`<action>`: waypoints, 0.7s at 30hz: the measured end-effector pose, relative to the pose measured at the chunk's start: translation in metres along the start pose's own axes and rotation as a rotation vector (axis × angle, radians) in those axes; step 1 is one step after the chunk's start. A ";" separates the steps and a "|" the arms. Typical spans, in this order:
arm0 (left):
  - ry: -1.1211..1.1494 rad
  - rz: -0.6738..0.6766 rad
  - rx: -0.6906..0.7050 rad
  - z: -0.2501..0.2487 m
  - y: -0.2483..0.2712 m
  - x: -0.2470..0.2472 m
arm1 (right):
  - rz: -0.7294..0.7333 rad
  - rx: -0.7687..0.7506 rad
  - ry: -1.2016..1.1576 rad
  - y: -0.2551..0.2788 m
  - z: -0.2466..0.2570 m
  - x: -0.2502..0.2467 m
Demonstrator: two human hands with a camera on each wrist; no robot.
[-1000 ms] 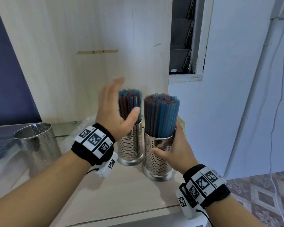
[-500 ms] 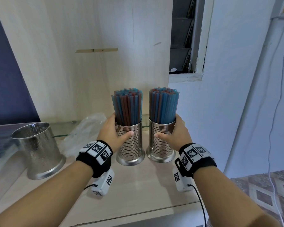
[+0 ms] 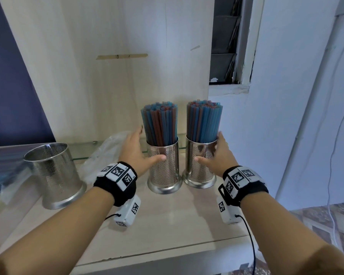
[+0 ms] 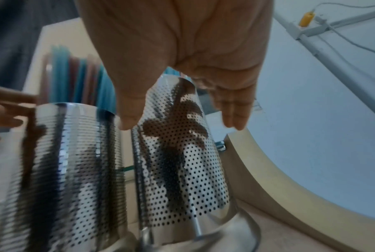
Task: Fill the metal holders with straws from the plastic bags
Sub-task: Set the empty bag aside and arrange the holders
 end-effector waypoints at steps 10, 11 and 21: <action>-0.572 0.360 -0.089 0.094 0.004 -0.016 | -0.048 -0.396 0.229 0.062 0.040 0.050; -0.545 0.413 -0.067 0.098 0.009 -0.014 | 0.033 -0.416 0.262 0.065 0.045 0.060; -0.267 0.328 0.036 0.107 0.044 -0.035 | 0.529 -0.579 0.408 0.080 0.061 0.142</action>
Point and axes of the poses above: each hand's wrist, its own y-axis away from the middle knuckle, its own x-axis out of the palm, z = x × y, the point moved 3 cm from there along -y, towards the middle knuckle, and after that the axes turned 14 degrees about -y, right-handed, at the moved point
